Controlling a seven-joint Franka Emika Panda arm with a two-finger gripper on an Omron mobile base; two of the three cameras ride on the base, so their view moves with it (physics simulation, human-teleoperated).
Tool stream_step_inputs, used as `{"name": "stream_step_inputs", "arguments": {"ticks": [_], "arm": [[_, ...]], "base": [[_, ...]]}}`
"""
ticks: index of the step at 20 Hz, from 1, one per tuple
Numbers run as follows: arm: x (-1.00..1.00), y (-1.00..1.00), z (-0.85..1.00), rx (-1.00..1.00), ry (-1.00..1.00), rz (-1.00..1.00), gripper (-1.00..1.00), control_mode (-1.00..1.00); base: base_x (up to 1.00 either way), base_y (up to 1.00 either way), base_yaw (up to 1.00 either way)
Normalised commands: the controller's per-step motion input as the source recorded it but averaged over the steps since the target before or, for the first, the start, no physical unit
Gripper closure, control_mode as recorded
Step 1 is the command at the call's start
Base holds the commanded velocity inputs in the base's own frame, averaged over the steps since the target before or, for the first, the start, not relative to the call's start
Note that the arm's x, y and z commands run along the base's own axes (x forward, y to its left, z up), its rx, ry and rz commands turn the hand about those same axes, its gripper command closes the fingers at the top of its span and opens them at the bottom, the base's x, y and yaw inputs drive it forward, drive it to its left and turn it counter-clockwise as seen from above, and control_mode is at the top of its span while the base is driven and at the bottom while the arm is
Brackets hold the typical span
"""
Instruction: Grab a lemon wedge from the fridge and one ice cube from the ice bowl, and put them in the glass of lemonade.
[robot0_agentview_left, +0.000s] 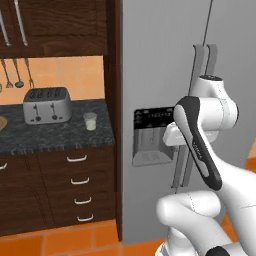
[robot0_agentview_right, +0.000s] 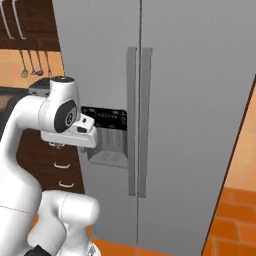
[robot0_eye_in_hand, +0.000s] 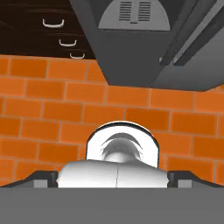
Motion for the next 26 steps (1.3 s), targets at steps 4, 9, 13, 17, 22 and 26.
{"name": "stream_step_inputs", "arguments": {"ticks": [4, 9, 13, 17, 22, 26], "arm": [[0.0, 0.0, 0.0, 0.0, 0.0, 0.0, -1.0, 1.0], [0.0, 0.0, 0.0, 0.0, 0.0, 0.0, -1.0, 1.0], [0.0, 0.0, 0.0, 0.0, 0.0, 0.0, -1.0, 1.0], [0.0, 0.0, 0.0, 0.0, 0.0, 0.0, -1.0, 1.0], [0.0, 0.0, 0.0, 0.0, 0.0, 0.0, -1.0, 1.0], [0.0, 0.0, 0.0, 0.0, 0.0, 0.0, -1.0, 1.0]], "base": [[0.19, 1.0, -0.01], [0.6, 1.0, 0.0], [0.67, 0.95, 0.0], [0.74, 0.57, 0.0], [0.76, 0.22, 0.0], [0.71, 0.09, 0.0]]}}
